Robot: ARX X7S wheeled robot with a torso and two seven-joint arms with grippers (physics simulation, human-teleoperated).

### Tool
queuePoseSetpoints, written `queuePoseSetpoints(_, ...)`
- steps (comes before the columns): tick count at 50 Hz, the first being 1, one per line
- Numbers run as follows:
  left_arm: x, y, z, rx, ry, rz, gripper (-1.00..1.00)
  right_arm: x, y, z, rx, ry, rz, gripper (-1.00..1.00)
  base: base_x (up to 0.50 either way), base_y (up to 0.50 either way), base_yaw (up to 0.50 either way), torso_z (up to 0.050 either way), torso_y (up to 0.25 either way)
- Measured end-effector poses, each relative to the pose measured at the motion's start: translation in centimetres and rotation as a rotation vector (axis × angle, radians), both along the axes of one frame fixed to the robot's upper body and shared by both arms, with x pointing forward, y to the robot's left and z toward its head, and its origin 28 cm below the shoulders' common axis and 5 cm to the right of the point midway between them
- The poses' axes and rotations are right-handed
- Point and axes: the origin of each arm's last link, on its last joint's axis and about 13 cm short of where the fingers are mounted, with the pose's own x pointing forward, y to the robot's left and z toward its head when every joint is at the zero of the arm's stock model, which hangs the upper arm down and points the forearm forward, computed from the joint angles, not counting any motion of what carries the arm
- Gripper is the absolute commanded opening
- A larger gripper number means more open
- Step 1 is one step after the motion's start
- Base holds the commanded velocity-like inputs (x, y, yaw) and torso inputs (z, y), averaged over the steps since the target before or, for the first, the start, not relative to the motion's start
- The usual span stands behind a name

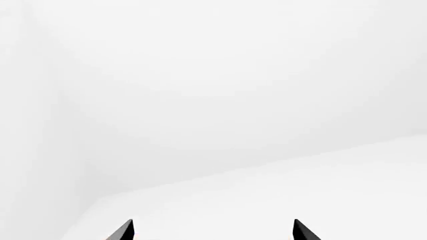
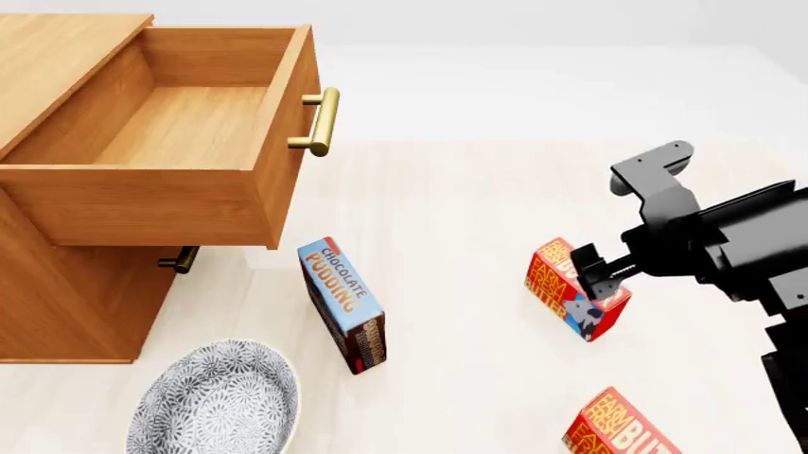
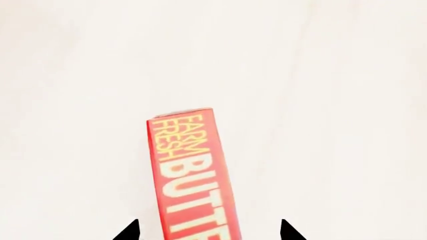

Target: Put the butter at the front in the top drawer of the cabinet and close it.

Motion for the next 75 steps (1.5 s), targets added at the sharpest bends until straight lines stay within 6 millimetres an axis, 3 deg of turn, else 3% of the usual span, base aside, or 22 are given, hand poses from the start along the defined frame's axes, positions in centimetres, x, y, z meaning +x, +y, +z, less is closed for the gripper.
queuePoseSetpoints(75, -0.1, 0.0, 0.0, -0.004, 0.03, 0.014, 1.0, 1.5, 0.0, -6.9, 0.019, 0.095, -0.053, 1.0, 0.0, 0.0, 0.0, 0.0, 0.0)
